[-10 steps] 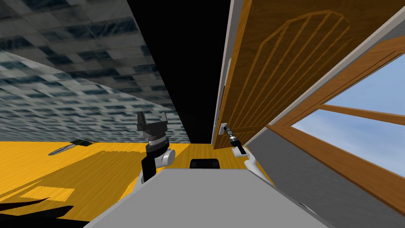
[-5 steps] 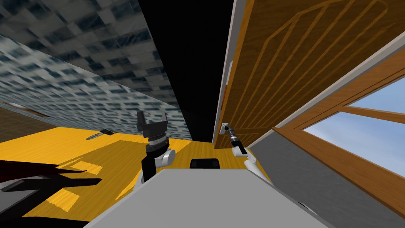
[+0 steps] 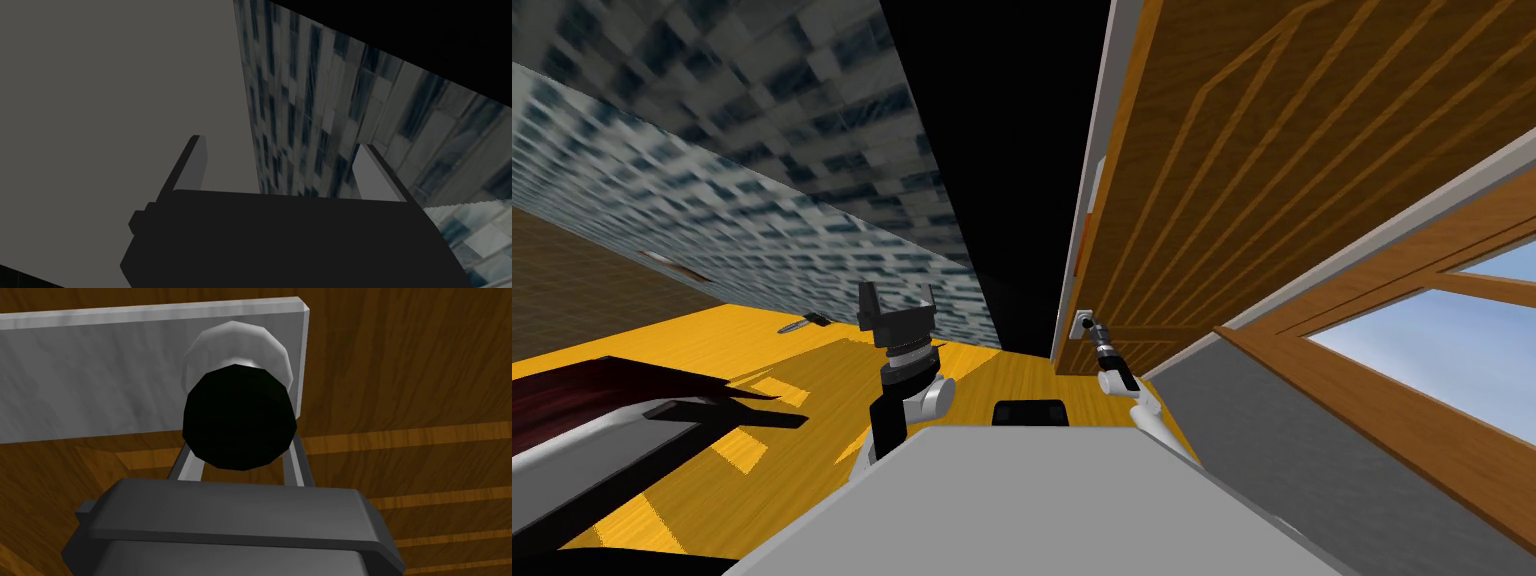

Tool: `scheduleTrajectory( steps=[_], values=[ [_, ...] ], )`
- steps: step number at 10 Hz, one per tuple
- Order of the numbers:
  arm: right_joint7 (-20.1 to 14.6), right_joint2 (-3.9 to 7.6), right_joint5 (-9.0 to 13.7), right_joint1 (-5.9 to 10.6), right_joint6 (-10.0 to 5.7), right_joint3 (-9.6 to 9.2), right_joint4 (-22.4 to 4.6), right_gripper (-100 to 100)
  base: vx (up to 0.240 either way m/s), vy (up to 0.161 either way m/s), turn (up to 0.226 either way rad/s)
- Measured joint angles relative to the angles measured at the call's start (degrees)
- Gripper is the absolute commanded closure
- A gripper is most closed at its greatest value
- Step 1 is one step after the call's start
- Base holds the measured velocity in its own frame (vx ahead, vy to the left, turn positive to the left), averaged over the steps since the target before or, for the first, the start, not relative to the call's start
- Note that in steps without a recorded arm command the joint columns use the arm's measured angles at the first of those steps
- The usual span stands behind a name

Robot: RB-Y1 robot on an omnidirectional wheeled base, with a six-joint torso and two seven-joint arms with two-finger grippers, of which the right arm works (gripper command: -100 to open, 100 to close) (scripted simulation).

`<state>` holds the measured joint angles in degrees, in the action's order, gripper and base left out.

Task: Pull the door open

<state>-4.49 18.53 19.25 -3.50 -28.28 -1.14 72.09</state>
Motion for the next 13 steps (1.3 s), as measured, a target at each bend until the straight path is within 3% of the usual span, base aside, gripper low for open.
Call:
scheduleTrajectory(
  steps=[4, 8, 10, 12, 13],
  values=[
    [-5.3, 0.08, 5.9, 0.11, -0.37, 0.23, -1.0, 100, -0.066, -0.041, 0.160],
    [-10.2, -0.28, 12.0, -0.75, 0.80, 0.69, 0.3, 100, -0.061, -0.040, 0.112],
    [-12.5, -0.12, 14.1, 0.09, 0.33, 0.36, -1.1, 100, -0.052, -0.032, 0.151],
    [-14.8, -0.61, 17.8, -0.55, 1.28, 1.05, 0.1, 100, -0.069, -0.046, 0.135],
    [-16.0, -0.41, 18.6, 0.07, 0.98, 0.73, -0.9, 100, -0.051, -0.037, 0.134]
  ],
)
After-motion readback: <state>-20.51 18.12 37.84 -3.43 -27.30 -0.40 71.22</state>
